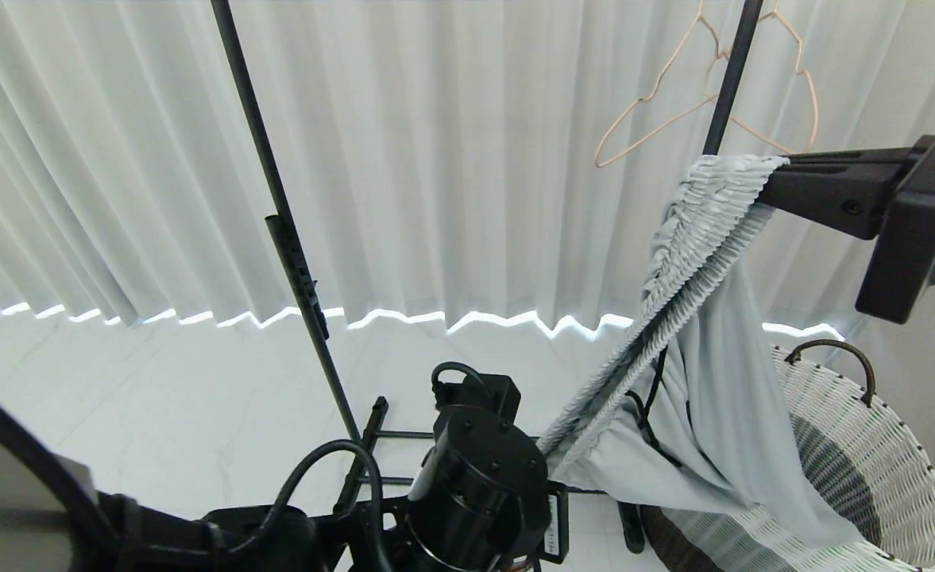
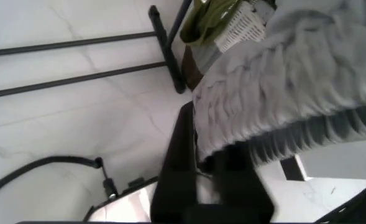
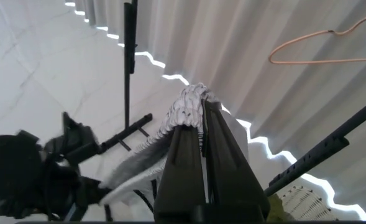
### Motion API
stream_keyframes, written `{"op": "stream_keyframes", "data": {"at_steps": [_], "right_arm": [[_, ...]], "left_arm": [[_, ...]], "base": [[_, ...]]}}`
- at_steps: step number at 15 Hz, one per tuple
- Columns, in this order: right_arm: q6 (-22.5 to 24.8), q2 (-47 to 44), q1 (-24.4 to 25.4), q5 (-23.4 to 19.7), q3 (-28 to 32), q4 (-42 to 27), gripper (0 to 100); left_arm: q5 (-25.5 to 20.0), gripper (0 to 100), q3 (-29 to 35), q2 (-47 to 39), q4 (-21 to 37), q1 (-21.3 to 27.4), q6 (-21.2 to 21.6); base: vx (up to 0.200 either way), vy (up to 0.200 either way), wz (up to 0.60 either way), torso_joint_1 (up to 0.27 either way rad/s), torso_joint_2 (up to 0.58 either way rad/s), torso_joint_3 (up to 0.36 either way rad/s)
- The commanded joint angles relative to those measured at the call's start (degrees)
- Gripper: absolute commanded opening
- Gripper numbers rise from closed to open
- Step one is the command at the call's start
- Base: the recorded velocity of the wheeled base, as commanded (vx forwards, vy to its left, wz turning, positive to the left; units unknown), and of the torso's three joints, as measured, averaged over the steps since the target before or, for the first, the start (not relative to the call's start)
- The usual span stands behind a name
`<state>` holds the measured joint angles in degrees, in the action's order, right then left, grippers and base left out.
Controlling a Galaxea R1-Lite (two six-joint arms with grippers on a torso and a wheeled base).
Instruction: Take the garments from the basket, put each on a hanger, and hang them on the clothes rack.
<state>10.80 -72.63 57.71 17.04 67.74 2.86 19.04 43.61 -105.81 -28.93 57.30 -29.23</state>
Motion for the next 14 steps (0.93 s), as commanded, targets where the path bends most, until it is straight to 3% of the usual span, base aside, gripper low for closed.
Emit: {"op": "stream_keyframes", "data": {"at_steps": [1, 3, 5, 7, 10, 12, 14], "right_arm": [[0.1, 0.39, -1.28, 0.54, -0.77, -0.49, 0], [0.36, 0.12, -2.08, 1.33, -0.33, -0.93, 0], [1.59, -0.05, -2.25, 1.5, -0.07, -0.49, 0], [3.7, 0.03, -3.22, 1.5, 0.02, -0.4, 0], [5.72, 0.3, -7.09, 1.41, 2.31, -0.49, 0], [7.13, 0.3, -10.16, 1.41, 5.47, -0.76, 0], [7.83, 0.47, -11.48, 1.41, 6.26, -0.76, 0]], "left_arm": [[1.17, 0, -3.88, 7.64, 0.1, 0.27, 0.4], [0.47, 0, -6.16, 19.07, 1.77, -2.89, 5.33], [-2.43, 0, -3.53, 28.12, 8.89, -7.11, 9.9], [-6.91, 0, 4.73, 35.24, 19.44, -11.5, 10.69], [-10.16, 0, 21.35, 38.23, 33.67, -12.82, 10.78], [-12.8, 0, 34.53, 35.85, 38.68, -13.0, 11.13], [-13.33, 0, 39.98, 34.1, 42.11, -13.0, 12.8]], "base": [[0.0, 0.0, 0.0, 0.0, 0.0, 0.0], [0.0, 0.0, 0.0, 0.0, 0.0, 0.0], [0.0, 0.0, 0.0, 0.0, 0.0, 0.0], [0.0, 0.0, 0.0, 0.0, 0.0, 0.0], [0.0, 0.0, 0.0, 0.0, 0.0, 0.0], [0.0, 0.0, 0.0, 0.0, 0.0, 0.0], [0.0, 0.0, 0.0, 0.0, 0.0, 0.0]]}}
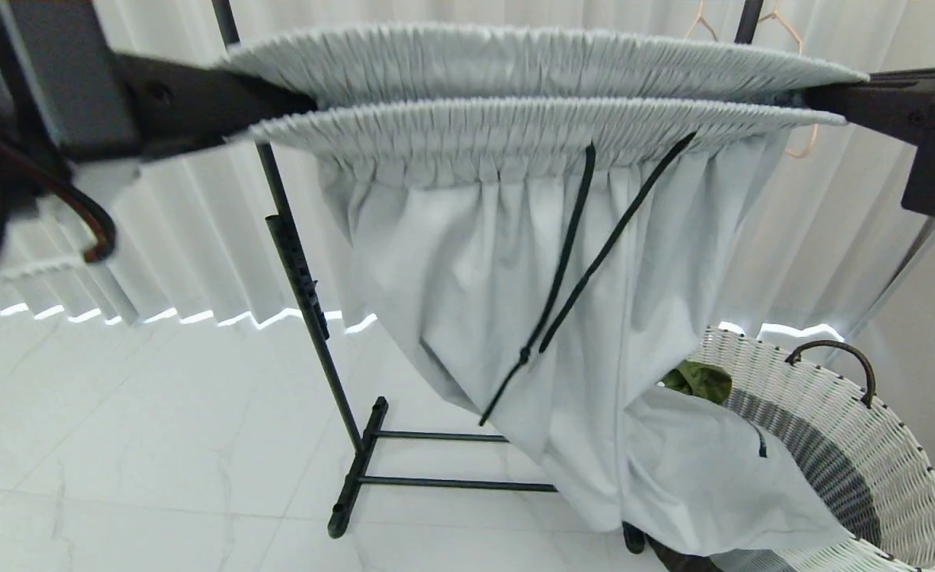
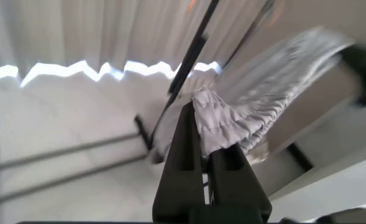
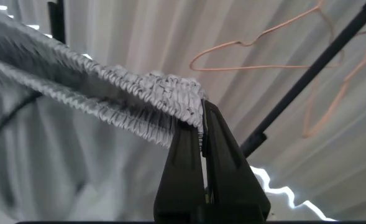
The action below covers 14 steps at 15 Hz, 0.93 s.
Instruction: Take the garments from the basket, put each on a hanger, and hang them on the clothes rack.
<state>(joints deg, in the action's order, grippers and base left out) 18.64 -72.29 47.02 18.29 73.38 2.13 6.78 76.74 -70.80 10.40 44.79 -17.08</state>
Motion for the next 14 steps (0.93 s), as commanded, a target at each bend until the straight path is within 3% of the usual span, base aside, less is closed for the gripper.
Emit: {"op": "stream_keyframes", "data": {"at_steps": [1, 6, 11, 14], "right_arm": [[0.87, 1.19, -1.93, 0.26, 0.45, -0.2, 0], [1.84, 3.21, -3.07, 1.58, 0.01, -1.34, 0], [1.93, 3.12, -2.99, 1.49, 0.1, -1.43, 0], [1.93, 3.12, -2.81, 1.49, 0.1, -1.61, 0]], "left_arm": [[-1.07, 0, 7.55, -1.62, 4.54, -0.49, 5.57], [1.75, 0, -1.24, -1.18, 3.58, -1.81, 20.16], [5.18, 0, -9.42, -2.67, -15.76, -1.72, 31.32], [5.18, 0, -10.65, -4.08, -18.22, -1.72, 32.11]], "base": [[0.0, 0.0, 0.0, 0.0, 0.0, 0.0], [0.0, 0.0, 0.0, 0.0, 0.0, 0.0], [0.0, 0.0, 0.0, 0.0, 0.0, 0.0], [0.0, 0.0, 0.0, 0.0, 0.0, 0.0]]}}
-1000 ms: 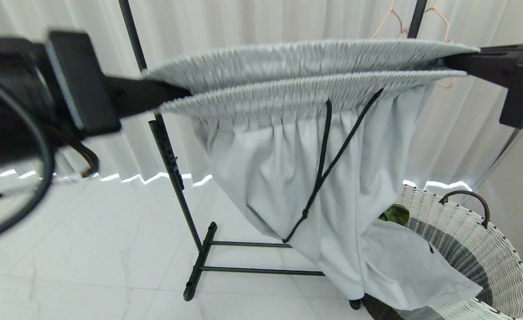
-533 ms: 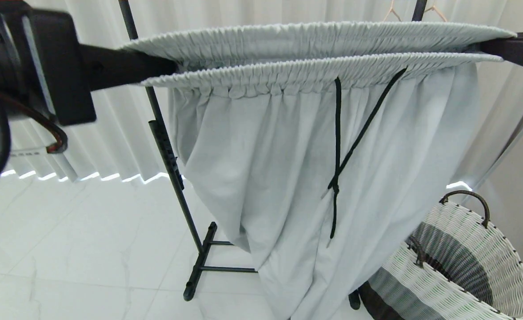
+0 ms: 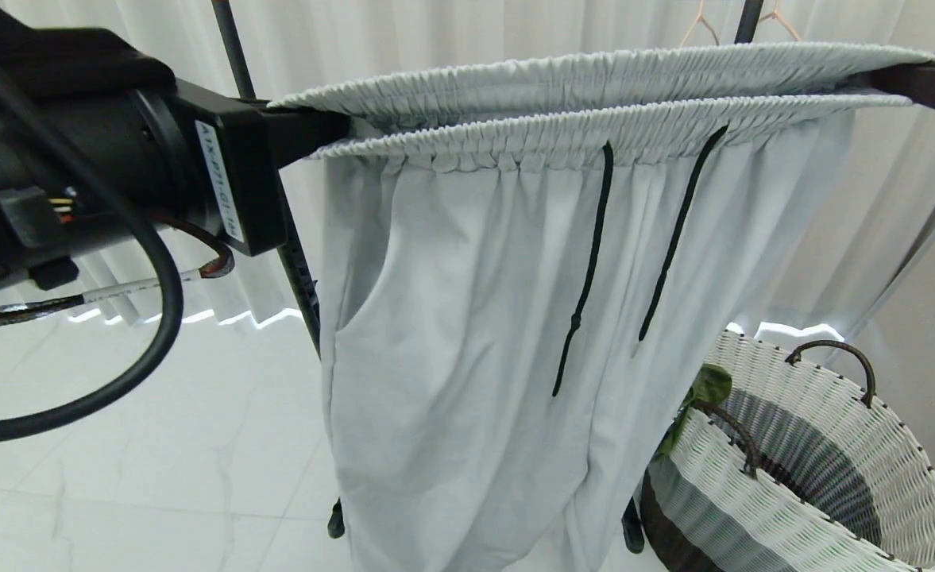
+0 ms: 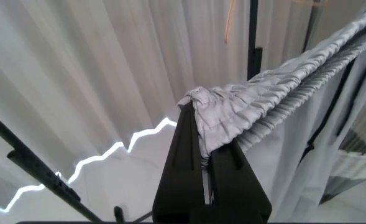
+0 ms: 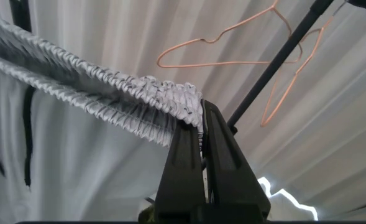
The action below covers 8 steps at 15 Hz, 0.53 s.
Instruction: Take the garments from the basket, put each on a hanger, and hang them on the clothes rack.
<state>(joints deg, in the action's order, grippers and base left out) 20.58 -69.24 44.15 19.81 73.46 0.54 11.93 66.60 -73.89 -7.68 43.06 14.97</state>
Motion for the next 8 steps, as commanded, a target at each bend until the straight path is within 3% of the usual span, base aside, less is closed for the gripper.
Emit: {"op": "stream_keyframes", "data": {"at_steps": [1, 6, 8], "right_arm": [[0.08, 0.07, 0.14, -0.03, -0.07, -0.01, 0], [0.96, -0.02, 1.55, -0.03, -1.3, -0.01, 0], [0.87, 0.07, 1.55, -0.03, -1.48, -0.01, 0]], "left_arm": [[0.02, 0, -0.59, -1.0, -0.14, 0.1, 0.59], [-0.07, 0, -0.5, -0.91, -0.23, 0.01, 1.2], [-0.16, 0, -0.59, -0.91, -0.23, 0.01, 1.2]], "base": [[0.0, 0.0, 0.0, 0.0, 0.0, 0.0], [0.0, 0.2, 0.0, -0.001, 0.0, 0.002], [0.0, 0.0, 0.0, 0.0, 0.0, 0.0]]}}
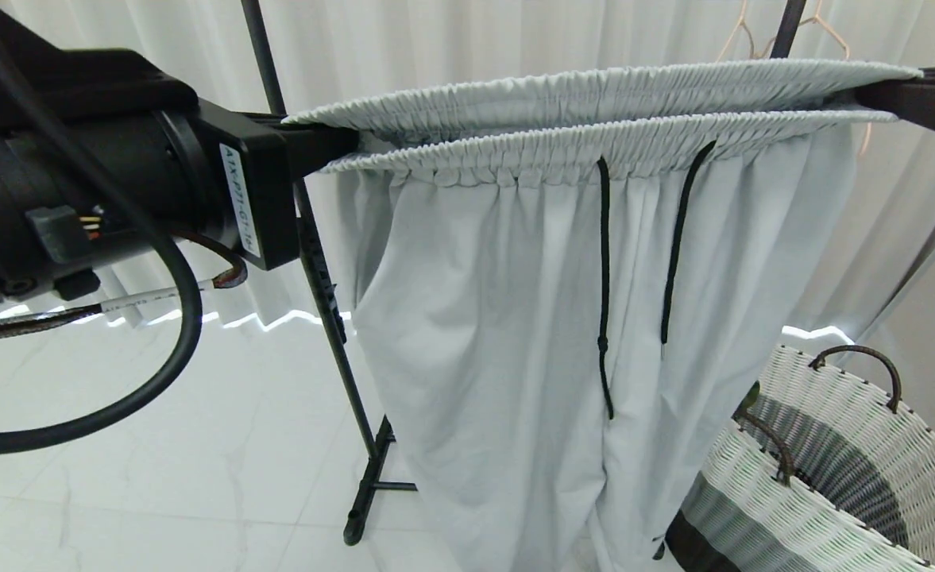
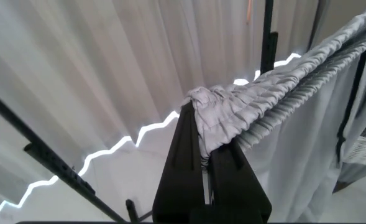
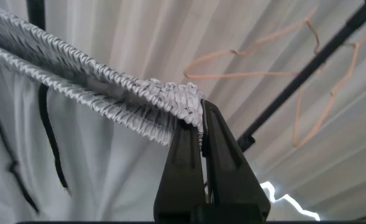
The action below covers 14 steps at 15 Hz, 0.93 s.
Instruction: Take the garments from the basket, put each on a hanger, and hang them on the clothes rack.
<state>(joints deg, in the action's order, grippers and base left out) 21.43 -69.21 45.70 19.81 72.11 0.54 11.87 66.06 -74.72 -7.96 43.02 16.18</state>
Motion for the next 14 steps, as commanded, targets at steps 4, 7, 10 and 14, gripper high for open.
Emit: {"op": "stream_keyframes", "data": {"at_steps": [4, 7, 10, 14], "right_arm": [[0.1, 0.65, -0.09, 0.23, -0.39, -0.1, 0], [0.1, 3.38, -0.26, 0.58, -1.0, -2.73, 0], [0.01, 10.23, 2.37, 0.05, -0.56, -17.15, 0], [-0.25, 13.48, 16.96, 0.05, -1.44, -27.96, 0]], "left_arm": [[-0.01, 0, 0.12, -0.69, 0.05, 0.13, 0.17], [1.22, 0, 1.26, -2.28, 0.14, 0.84, 2.81], [7.81, 0, 6.27, -6.93, 0.14, 2.51, 2.37], [7.9, 0, 10.58, -11.42, 0.4, 3.56, 2.37]], "base": [[0.0, 0.0, 0.0, 0.0, 0.0, 0.0], [0.0, 0.0, 0.0, 0.0, 0.0, 0.0], [0.0, 0.0, 0.0, 0.0, 0.0, 0.0], [0.0, 0.0, 0.0, 0.0, 0.0, 0.0]]}}
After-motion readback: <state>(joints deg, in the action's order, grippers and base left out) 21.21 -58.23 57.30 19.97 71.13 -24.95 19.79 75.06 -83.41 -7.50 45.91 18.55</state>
